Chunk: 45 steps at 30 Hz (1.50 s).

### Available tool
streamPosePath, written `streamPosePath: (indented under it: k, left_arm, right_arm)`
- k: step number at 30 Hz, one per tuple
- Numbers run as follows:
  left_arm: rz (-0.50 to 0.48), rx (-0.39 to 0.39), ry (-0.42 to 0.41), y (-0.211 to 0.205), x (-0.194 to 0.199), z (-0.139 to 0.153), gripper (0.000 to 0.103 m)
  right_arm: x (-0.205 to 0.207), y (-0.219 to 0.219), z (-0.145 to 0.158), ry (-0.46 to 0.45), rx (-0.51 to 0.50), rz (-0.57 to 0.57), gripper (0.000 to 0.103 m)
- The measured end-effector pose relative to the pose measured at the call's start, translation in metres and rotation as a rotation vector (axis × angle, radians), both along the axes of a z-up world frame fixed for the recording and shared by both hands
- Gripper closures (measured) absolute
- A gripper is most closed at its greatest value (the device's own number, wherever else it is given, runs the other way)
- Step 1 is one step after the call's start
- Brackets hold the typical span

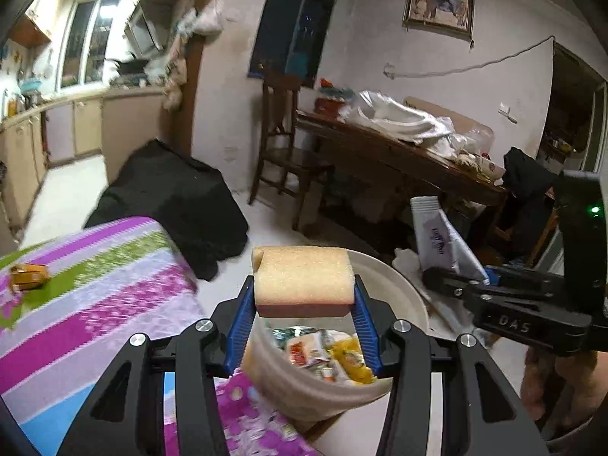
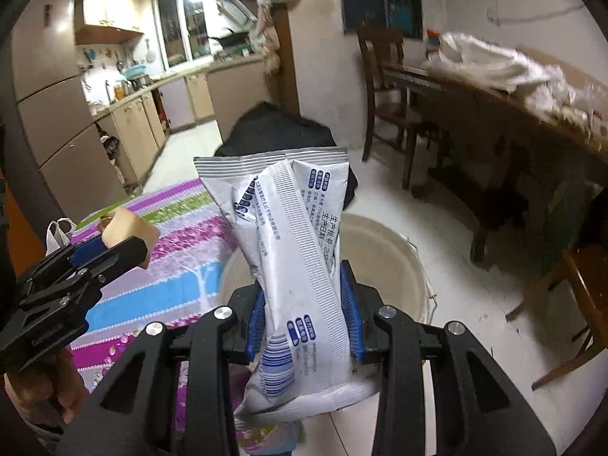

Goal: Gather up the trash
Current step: 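Hold the sponge and packet above the bucket opening with both tools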

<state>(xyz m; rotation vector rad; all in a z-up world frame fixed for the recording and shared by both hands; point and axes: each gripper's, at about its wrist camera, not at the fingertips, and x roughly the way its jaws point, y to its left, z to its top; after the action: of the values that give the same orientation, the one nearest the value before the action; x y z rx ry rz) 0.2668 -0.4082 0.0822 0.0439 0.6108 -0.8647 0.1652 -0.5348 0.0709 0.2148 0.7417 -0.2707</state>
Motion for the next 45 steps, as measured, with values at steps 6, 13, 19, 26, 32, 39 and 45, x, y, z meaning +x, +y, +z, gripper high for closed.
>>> streamPosePath:
  k: [6, 13, 19, 26, 32, 39, 45]
  left_arm:
    - [-0.040, 0.028, 0.078, -0.050, 0.028, -0.021, 0.054]
    - [-0.057, 0.058, 0.105, -0.073, 0.042, -0.045, 0.054]
    - [-0.068, 0.085, 0.120, -0.086, 0.049, -0.061, 0.054]
    - [-0.072, 0.096, 0.126, -0.092, 0.054, -0.070, 0.054]
    - [-0.068, 0.100, 0.122, -0.093, 0.056, -0.072, 0.054]
    - [-0.064, 0.111, 0.124, -0.094, 0.056, -0.074, 0.054]
    - [-0.060, 0.117, 0.125, -0.095, 0.057, -0.076, 0.054]
  right_arm:
    - [0.012, -0.029, -0.016, 0.059, 0.058, -0.031, 0.070]
    - [0.021, -0.053, -0.036, 0.119, 0.096, -0.053, 0.070]
    - [0.024, -0.062, -0.046, 0.139, 0.106, -0.057, 0.069]
    - [0.029, -0.067, -0.047, 0.148, 0.107, -0.056, 0.069]
    - [0.032, -0.071, -0.048, 0.155, 0.111, -0.051, 0.069]
    - [0.033, -0.073, -0.048, 0.155, 0.112, -0.051, 0.069]
    - [0.033, -0.072, -0.049, 0.156, 0.113, -0.050, 0.069]
